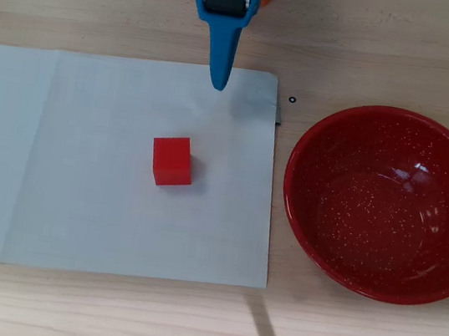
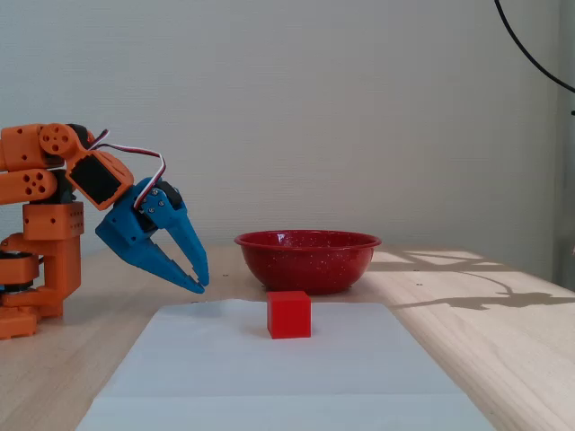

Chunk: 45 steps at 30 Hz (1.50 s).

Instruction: Grasp the red cube and put it in the red bowl

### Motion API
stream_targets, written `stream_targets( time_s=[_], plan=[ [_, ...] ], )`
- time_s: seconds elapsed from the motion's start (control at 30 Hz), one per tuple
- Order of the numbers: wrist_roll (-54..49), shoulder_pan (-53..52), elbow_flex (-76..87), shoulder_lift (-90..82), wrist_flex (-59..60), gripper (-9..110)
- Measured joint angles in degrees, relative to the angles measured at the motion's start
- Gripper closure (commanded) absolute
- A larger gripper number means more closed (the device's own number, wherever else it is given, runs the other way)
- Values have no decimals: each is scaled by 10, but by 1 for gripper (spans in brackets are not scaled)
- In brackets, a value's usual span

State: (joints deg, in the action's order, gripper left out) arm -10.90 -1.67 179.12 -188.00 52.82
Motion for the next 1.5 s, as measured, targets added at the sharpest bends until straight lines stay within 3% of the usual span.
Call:
stream_targets(
  time_s=[0.23, 0.5, 1.1, 1.5],
  plan=[
    [32, -2, 0, 5, 0, 101],
    [103, 22, -63, 127, 9, 101],
    [156, 74, -471, 453, 187, 101],
    [193, 89, -691, 683, 261, 94]
  ],
)
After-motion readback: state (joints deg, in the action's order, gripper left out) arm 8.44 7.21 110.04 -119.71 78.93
